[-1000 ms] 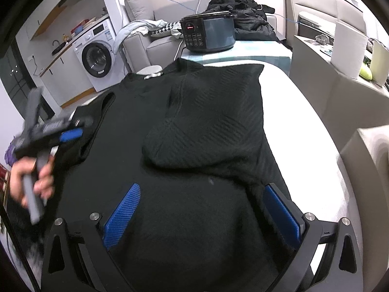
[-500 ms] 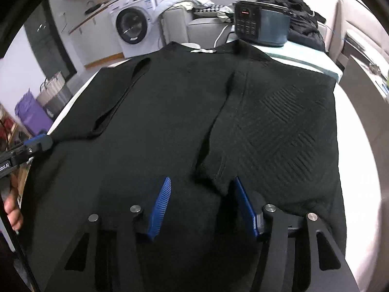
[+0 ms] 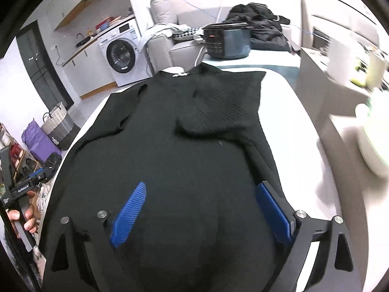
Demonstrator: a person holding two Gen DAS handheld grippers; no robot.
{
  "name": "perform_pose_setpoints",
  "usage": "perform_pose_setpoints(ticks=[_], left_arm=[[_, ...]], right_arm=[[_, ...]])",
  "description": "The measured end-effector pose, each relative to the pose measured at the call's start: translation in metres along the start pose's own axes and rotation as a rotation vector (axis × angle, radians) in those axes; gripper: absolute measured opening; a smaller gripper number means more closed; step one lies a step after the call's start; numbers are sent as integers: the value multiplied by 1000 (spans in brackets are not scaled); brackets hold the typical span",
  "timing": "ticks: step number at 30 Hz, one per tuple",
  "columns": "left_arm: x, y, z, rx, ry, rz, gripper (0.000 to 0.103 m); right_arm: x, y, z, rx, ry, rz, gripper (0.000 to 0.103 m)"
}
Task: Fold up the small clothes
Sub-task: 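Move the right gripper to the hem by the JIAXUN label and grasp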
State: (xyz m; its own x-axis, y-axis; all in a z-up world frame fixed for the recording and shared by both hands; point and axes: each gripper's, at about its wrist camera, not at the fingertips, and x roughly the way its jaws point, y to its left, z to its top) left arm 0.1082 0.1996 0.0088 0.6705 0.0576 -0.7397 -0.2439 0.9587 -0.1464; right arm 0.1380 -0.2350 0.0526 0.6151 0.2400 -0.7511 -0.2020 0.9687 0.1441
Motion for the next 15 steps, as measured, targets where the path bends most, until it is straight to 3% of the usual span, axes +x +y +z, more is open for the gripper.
perform_pose_setpoints(ticks=[15], left_arm=[[-62, 35, -70, -6, -5, 27, 102]], right_arm=[[-73, -38, -92, 87, -25, 14, 94]])
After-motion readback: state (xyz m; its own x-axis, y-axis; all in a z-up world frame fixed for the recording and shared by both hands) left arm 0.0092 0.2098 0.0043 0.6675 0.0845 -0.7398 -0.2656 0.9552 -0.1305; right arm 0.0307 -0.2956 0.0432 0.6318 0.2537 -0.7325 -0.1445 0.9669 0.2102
